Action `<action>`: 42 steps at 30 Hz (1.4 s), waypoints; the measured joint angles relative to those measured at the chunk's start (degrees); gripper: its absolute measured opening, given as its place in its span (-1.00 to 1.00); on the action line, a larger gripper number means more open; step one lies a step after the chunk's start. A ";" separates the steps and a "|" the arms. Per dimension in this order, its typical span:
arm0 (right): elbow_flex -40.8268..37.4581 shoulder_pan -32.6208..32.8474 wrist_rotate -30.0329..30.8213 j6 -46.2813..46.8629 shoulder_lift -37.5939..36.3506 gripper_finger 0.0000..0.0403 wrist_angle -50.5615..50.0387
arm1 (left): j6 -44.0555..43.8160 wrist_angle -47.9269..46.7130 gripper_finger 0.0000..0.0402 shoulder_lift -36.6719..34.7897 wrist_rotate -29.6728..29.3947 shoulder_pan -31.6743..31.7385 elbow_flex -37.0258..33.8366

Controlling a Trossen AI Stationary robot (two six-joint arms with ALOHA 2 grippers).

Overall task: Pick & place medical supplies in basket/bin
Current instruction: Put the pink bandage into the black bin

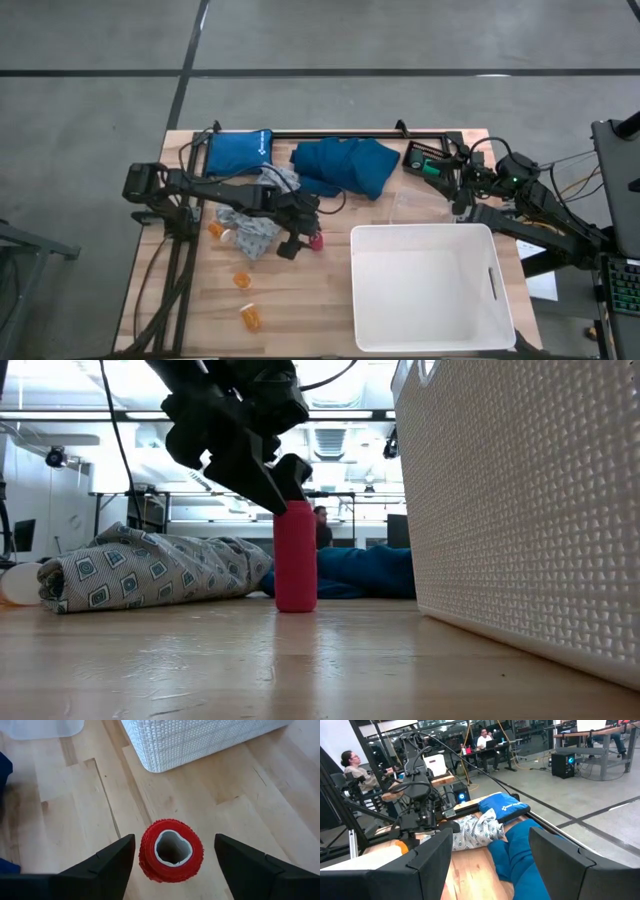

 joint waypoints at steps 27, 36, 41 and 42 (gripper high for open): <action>0.00 0.00 0.00 -0.01 0.00 0.27 0.02 | 0.08 -0.67 -0.33 -1.59 -0.50 1.02 1.47; 0.00 0.00 0.00 0.00 0.00 0.27 0.00 | -5.17 -0.43 -0.33 -9.63 -5.41 6.94 5.97; 0.00 0.00 0.00 -0.01 0.00 0.27 -0.01 | -11.70 -0.39 -0.33 -11.17 -6.56 10.26 9.40; 0.00 -0.02 0.00 -0.01 0.00 0.27 0.02 | -12.74 -0.33 -0.33 -11.21 -6.58 10.74 10.34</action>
